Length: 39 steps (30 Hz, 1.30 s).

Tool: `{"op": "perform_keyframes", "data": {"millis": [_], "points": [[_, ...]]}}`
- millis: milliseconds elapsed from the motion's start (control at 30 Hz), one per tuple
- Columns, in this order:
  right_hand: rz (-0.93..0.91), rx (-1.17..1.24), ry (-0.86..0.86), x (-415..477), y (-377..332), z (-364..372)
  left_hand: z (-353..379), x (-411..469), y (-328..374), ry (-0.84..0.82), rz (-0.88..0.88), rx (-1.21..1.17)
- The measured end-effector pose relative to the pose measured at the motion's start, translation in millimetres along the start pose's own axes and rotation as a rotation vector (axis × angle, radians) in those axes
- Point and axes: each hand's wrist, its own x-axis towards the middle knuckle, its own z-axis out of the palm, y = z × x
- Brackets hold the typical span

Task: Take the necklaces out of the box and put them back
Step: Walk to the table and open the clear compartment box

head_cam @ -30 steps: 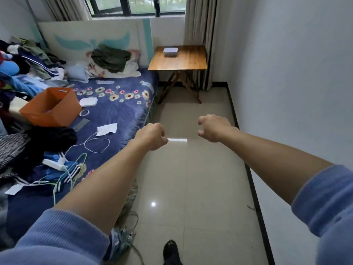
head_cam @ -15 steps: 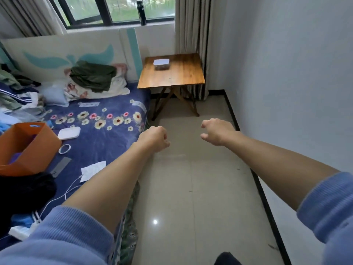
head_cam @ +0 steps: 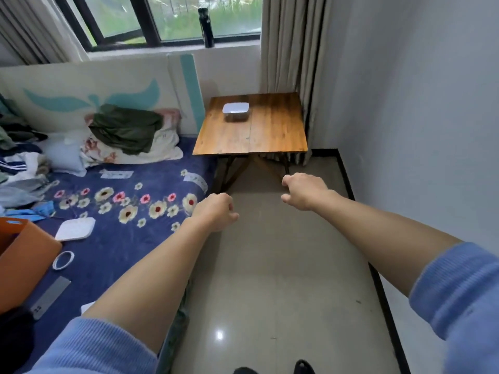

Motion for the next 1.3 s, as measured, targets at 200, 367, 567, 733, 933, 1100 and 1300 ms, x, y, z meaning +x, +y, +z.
{"op": "perform_keyframes", "data": {"millis": [200, 367, 567, 733, 933, 1100, 1300], "points": [[-0.058, -0.031, -0.049, 134.7, 7.7, -8.6, -25.6, 124.5, -24.1, -0.019, -0.045, -0.021], [-0.025, 0.017, -0.053, 255.4, 12.0, -12.2, -46.4, 247.3, -54.6, -0.037, -0.038, -0.08], [0.022, 0.069, -0.062, 378.1, 10.6, -35.8, -101.1, 380.9, -81.4, -0.069, -0.034, -0.068], [0.045, 0.07, -0.054, 474.6, 22.4, -55.2, -128.2, 478.4, -91.7, -0.083, -0.025, -0.082], [0.035, 0.091, -0.075, 598.4, 38.6, -49.9, -131.8, 593.2, -108.3, -0.11, -0.074, -0.115], [0.0, 0.101, -0.128, 701.1, 56.0, -34.6, -134.7, 679.2, -119.5, -0.155, -0.142, -0.182], [-0.063, 0.051, -0.242, 795.0, 63.4, -7.9, -116.0, 757.4, -149.0, -0.21, -0.238, -0.316]]}}
